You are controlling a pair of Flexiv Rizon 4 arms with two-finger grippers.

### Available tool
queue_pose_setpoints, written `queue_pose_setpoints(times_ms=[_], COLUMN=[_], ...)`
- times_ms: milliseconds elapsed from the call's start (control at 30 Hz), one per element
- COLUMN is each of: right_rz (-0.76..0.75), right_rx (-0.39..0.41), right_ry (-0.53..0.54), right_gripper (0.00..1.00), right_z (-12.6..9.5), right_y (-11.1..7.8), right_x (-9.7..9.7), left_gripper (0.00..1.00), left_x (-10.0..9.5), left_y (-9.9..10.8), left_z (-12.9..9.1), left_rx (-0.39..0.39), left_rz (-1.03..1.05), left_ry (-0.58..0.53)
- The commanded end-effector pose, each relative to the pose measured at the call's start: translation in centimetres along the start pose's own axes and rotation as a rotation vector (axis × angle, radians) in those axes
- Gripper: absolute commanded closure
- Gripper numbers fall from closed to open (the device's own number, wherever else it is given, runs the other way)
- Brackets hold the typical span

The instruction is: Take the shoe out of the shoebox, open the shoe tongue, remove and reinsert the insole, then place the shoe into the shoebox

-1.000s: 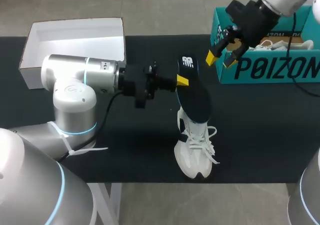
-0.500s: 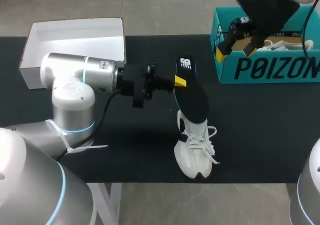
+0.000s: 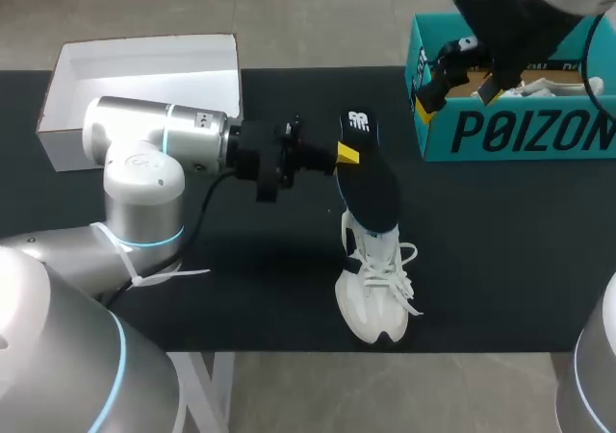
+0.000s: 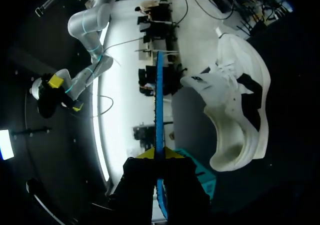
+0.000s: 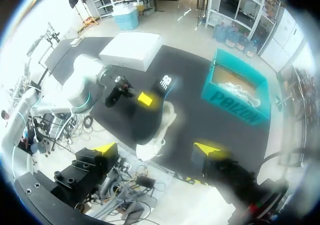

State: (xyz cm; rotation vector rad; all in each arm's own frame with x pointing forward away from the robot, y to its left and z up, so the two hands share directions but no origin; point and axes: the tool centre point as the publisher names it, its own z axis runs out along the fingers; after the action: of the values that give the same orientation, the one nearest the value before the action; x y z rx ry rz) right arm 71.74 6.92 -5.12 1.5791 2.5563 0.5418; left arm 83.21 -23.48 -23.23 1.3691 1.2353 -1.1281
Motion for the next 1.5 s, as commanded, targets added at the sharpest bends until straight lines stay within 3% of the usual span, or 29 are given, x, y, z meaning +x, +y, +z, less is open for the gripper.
queue_pose_setpoints(times_ms=[33,1300,1400,1500], right_rz=[0.013,-0.001,-0.001,-0.001], right_rx=[0.008,0.004,0.004,0.004], right_ry=[-0.019,-0.008,-0.008,-0.008], right_gripper=[0.0,0.0,0.0,0.0], right_z=[-0.2,-0.7,-0.7,-0.7], right_y=[0.2,0.5,0.5,0.5], right_x=[0.4,0.9,0.9,0.9], left_gripper=[1.0,1.0,1.0,1.0], left_x=[0.1,0.3,0.9,1.4], left_y=[0.4,0.8,2.1,2.8], left_z=[0.2,0.5,0.2,0.0], left_rx=[0.006,0.016,0.063,0.057], left_rz=[0.0,-0.032,-0.234,-0.368], left_ry=[-0.004,0.009,-0.024,-0.004])
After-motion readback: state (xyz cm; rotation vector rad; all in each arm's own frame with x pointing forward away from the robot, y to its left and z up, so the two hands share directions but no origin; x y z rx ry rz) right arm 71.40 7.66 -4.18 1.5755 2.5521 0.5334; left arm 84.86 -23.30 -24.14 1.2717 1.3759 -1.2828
